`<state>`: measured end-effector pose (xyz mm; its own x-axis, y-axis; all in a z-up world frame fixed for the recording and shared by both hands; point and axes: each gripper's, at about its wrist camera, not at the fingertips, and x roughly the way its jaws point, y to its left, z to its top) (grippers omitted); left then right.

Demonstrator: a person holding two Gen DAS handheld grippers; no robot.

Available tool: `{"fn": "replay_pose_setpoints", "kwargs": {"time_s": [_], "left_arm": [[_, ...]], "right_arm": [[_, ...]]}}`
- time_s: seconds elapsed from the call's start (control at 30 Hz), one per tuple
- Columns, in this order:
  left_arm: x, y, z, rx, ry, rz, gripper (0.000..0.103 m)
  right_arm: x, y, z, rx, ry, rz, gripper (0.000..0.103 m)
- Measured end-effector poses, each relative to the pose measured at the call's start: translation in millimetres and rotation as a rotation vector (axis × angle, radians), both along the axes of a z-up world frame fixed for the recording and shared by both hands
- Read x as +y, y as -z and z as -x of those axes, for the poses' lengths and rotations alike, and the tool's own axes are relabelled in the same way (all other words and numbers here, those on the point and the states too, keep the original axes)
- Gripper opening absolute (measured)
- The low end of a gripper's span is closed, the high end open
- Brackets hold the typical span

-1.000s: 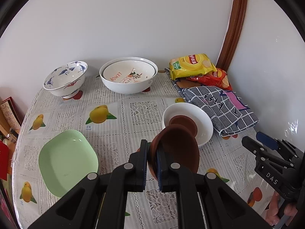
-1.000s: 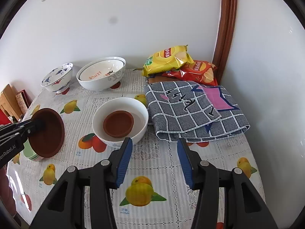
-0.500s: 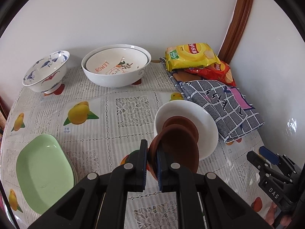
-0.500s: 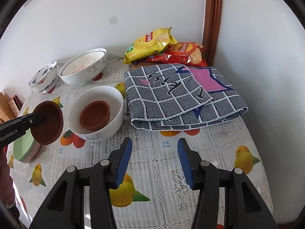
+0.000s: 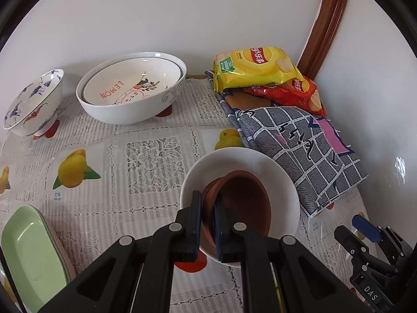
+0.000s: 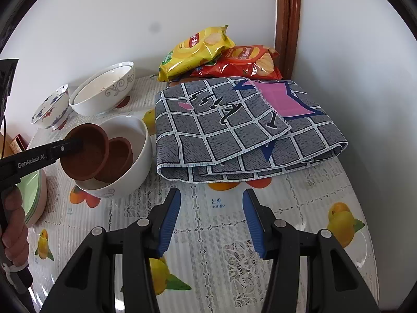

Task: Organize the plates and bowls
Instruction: 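Carry the left tool's terracotta bowl over the white bowl and lower it in, then open the left tool to release the bowl onto the other terracotta bowl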

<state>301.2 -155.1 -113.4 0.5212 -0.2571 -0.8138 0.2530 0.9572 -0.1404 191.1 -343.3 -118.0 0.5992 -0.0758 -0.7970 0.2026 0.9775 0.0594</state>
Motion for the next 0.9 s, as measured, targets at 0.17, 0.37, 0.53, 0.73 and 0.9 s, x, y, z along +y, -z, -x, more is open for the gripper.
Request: {"fn": "replay_pose_setpoints", "kwargs": {"time_s": [0.17, 0.37, 0.53, 0.73, 0.9], "left_arm": [[-3, 10, -9, 0.025, -0.003, 0.009, 0.009], [-4, 19, -15, 0.05, -0.001, 0.034, 0.009], [-8, 23, -15, 0.055, 0.016, 0.037, 0.009], [-11, 22, -14, 0.061, 0.04, 0.034, 0.009], [-14, 22, -11, 0.062, 0.06, 0.018, 0.013]], "right_arm": [[5, -2, -4, 0.0, -0.026, 0.012, 0.049], [14, -3, -7, -0.006, -0.062, 0.011, 0.049], [20, -4, -11, -0.008, -0.071, -0.006, 0.049], [27, -4, -14, -0.009, -0.09, -0.008, 0.049], [28, -5, -14, -0.011, -0.088, -0.013, 0.049]]}}
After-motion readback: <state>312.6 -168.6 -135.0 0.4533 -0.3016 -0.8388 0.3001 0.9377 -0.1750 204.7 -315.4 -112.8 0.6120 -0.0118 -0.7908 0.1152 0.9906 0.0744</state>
